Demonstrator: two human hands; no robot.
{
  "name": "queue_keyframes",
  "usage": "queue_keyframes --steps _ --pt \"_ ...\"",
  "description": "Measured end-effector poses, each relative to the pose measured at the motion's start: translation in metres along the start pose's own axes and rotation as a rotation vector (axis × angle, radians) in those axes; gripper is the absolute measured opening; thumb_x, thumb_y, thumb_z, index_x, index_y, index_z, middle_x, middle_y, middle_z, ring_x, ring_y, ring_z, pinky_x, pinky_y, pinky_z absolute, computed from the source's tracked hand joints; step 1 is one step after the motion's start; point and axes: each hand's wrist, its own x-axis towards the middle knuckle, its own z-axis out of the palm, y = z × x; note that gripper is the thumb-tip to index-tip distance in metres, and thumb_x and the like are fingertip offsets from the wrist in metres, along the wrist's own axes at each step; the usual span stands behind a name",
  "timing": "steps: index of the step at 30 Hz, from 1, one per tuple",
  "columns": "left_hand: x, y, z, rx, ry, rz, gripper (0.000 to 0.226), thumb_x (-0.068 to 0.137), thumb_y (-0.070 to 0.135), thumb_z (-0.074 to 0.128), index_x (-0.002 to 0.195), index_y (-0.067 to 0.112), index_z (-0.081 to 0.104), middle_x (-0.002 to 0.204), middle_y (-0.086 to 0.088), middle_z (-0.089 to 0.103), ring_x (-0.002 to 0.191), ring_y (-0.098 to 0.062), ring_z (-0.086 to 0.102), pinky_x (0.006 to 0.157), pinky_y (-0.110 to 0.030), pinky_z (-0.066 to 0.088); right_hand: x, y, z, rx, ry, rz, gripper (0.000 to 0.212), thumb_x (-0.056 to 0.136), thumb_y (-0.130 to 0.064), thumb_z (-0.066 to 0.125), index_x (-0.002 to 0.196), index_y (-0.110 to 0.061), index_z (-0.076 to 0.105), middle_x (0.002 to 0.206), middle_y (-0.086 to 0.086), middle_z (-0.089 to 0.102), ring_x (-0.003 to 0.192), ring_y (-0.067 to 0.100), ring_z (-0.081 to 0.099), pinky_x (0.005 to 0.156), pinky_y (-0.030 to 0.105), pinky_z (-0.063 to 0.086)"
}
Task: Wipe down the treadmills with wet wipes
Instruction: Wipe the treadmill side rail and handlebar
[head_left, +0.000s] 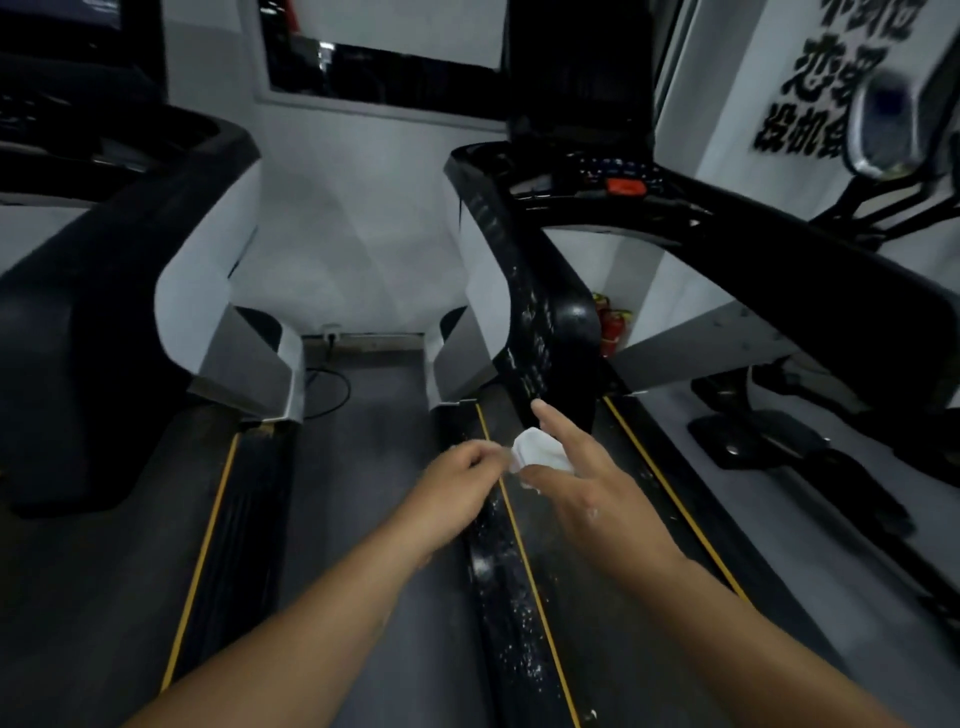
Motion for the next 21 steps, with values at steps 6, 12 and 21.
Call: queue_keyframes --steps 6,12,21 --pt "0.076 0.012 -0.014 -0.210 -0.065 0.058 0.022 0.097 0.034 0.065 0.096 0.014 0.074 0.101 -0.004 0.076 0.093 -0.007 0.065 0.086 -0.020 0.046 0.062 0.050 0.003 -0.052 -0.013 0.007 0.049 0.100 -0.016 0.058 0.136 -0.048 0.050 0.163 -0.031 0.004 0.151 0.002 0.014 0.110 0.037 0.043" --pt "0.143 0.005 -0.018 -0.450 0.011 0.072 0.022 0.095 0.016 0.065 0.073 0.018 0.064 0.076 -0.006 0.065 0.077 -0.015 0.058 0.083 -0.037 0.045 0.113 0.088 0.005 -0.131 0.004 0.064 0.064 0.096 -0.002 0.056 0.141 -0.044 0.039 0.166 -0.016 0.006 0.144 0.013 0.032 0.092 0.039 0.056" --pt "0.197 -0.008 -0.025 -0.643 -0.010 0.091 0.011 0.086 0.018 0.062 0.086 0.028 0.057 0.083 -0.002 0.059 0.080 -0.018 0.051 0.077 -0.038 0.040 0.180 0.107 -0.023 -0.183 -0.204 0.433 0.059 0.097 -0.019 0.063 0.149 -0.030 0.038 0.127 -0.002 0.060 0.105 0.017 0.062 0.080 0.026 0.051"
